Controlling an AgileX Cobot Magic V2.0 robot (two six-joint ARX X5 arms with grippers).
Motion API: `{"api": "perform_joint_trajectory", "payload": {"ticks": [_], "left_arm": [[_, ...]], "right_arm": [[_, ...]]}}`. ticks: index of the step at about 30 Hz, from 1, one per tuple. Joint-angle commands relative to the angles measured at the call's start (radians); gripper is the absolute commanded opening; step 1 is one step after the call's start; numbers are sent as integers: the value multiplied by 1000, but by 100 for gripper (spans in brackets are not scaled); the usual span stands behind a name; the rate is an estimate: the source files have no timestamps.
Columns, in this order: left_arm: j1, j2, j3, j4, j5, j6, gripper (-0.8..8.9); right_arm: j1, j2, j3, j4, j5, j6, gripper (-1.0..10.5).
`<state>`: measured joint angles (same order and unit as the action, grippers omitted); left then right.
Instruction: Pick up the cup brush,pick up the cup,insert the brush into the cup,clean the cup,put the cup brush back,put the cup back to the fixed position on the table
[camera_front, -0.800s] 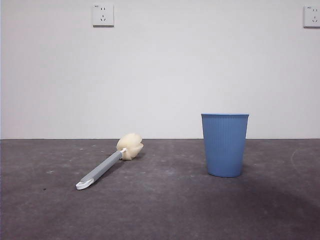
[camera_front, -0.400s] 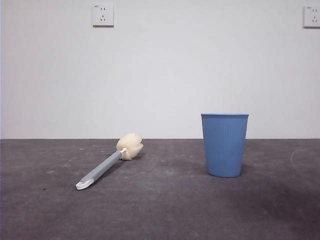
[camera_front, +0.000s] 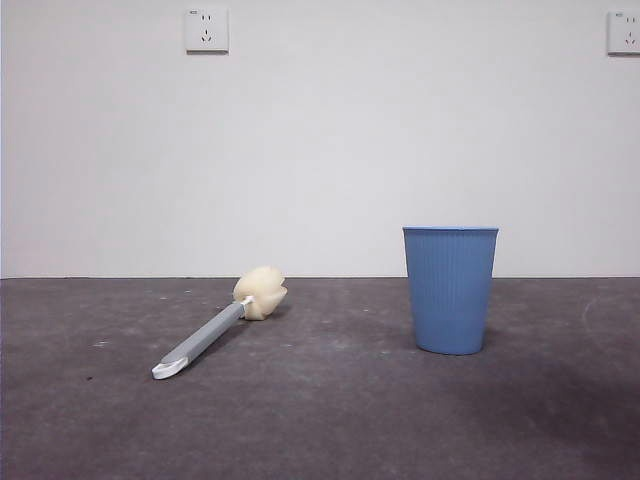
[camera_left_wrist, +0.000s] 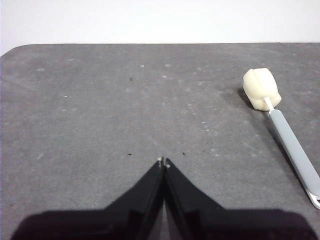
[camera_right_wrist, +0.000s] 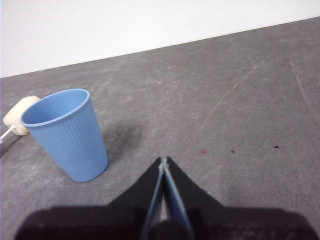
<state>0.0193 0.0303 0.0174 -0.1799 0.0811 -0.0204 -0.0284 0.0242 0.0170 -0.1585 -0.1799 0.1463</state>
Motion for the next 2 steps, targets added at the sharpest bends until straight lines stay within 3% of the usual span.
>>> {"api": "perform_joint_trajectory", "payload": {"ticks": [1, 2], "left_arm": [[3, -3, -13, 2, -1, -9, -3], [3, -3, -13, 2, -1, -9, -3]], "right_arm": [[-2, 2, -12, -7, 2, 10, 1], [-2, 2, -12, -7, 2, 10, 1]]}}
